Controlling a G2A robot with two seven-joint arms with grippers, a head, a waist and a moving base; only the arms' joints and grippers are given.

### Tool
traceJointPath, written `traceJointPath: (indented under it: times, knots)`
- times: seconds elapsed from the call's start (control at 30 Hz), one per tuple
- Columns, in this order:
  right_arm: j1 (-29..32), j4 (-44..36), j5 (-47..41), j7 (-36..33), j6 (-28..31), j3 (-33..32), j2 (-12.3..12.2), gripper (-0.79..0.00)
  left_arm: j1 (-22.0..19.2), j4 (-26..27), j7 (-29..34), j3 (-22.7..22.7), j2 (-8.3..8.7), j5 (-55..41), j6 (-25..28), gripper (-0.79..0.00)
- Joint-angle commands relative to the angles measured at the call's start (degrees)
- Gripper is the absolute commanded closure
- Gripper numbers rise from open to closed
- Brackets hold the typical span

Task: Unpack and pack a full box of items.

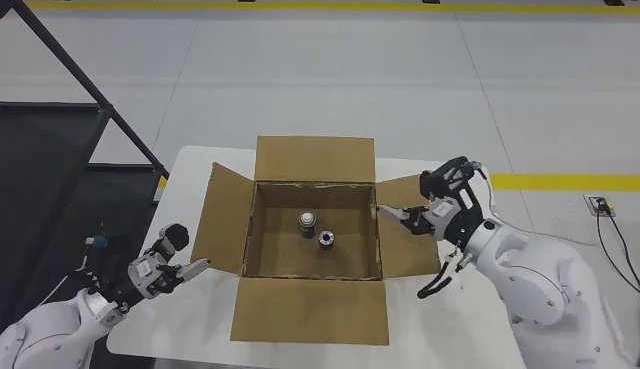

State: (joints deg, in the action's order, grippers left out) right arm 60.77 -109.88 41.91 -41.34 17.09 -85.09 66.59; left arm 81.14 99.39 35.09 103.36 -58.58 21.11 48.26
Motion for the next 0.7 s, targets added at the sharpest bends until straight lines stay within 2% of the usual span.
traceJointPath:
  times: [0.0, 0.1, 0.2, 0.4, 0.67]
  knots:
    - [1.7, 1.5, -6.8, 0.4, 2.2, -4.9, -0.4, -0.785, -0.2, -0.1, 2.1, -0.8, 0.3, -2.3, 0.9, -0.785]
    - [2.2, 5.6, -15.5, -2.7, 3.8, -9.2, -0.9, -0.785, -0.9, 0.1, 5.1, -2.5, 0.71, -4.9, 1.8, -0.785]
    - [-0.3, 11.4, -22.4, -8.4, 3.7, -10.4, -1.4, -0.785, -2.2, 1.1, 7.3, -4.1, 1.06, -5.9, 1.7, -0.785]
    - [-6.7, 21.9, -30.0, -16.7, 4.5, -8.6, -2.1, -0.785, -2.8, 4.5, 8.9, -6.3, 1.52, -5.2, 1.3, -0.785]
    - [-13.4, 31.6, -34.3, -25.6, 5.2, -4.7, -2.8, -0.785, -4.1, 6.2, 8.3, -9.3, 1.83, -2.0, -0.6, -0.785]
